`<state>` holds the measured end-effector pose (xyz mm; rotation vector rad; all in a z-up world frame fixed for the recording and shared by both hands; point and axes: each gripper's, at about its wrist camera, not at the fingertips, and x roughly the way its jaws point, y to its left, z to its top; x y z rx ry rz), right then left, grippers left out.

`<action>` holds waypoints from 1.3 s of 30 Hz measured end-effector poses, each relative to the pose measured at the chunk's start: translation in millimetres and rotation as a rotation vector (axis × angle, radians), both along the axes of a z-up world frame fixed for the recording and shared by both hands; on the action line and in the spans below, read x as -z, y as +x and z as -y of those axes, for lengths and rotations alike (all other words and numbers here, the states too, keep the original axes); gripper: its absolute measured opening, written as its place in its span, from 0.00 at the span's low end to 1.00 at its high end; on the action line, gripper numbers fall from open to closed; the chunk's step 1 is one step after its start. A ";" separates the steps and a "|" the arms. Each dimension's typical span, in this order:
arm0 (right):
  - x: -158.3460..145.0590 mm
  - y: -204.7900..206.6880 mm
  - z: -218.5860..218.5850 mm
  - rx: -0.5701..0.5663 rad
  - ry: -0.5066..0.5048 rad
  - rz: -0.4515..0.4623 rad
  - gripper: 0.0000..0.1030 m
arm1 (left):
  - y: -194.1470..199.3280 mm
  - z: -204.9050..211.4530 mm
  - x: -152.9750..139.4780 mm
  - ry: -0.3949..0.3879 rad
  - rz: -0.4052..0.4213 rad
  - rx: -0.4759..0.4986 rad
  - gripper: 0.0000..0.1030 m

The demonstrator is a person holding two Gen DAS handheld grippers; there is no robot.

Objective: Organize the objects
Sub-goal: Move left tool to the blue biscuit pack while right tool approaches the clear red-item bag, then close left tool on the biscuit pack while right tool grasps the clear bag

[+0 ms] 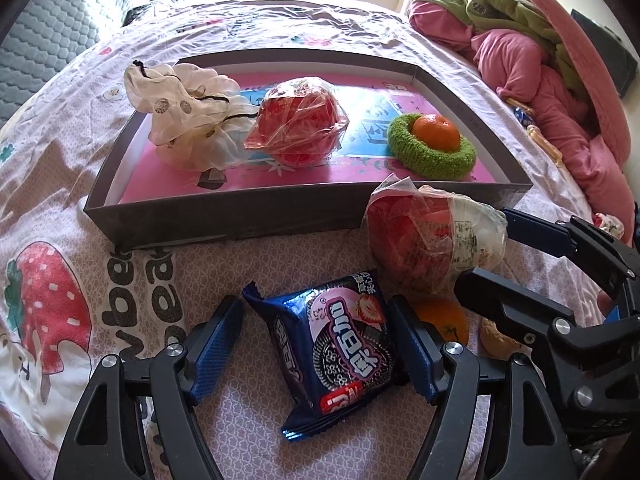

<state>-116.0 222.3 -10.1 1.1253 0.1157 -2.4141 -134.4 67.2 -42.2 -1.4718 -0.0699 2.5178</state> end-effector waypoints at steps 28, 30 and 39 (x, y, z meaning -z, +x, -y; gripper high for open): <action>10.6 -18.1 10.9 -0.064 -0.150 0.135 0.65 | -4.1 12.2 0.7 -0.008 0.047 0.035 0.66; 12.8 -21.4 8.8 -0.057 -0.168 0.157 0.64 | -2.1 7.4 0.5 -0.040 0.039 0.049 0.66; 11.7 -23.3 19.7 -0.063 -0.128 0.133 0.57 | -0.8 2.0 1.3 -0.083 0.019 0.050 0.66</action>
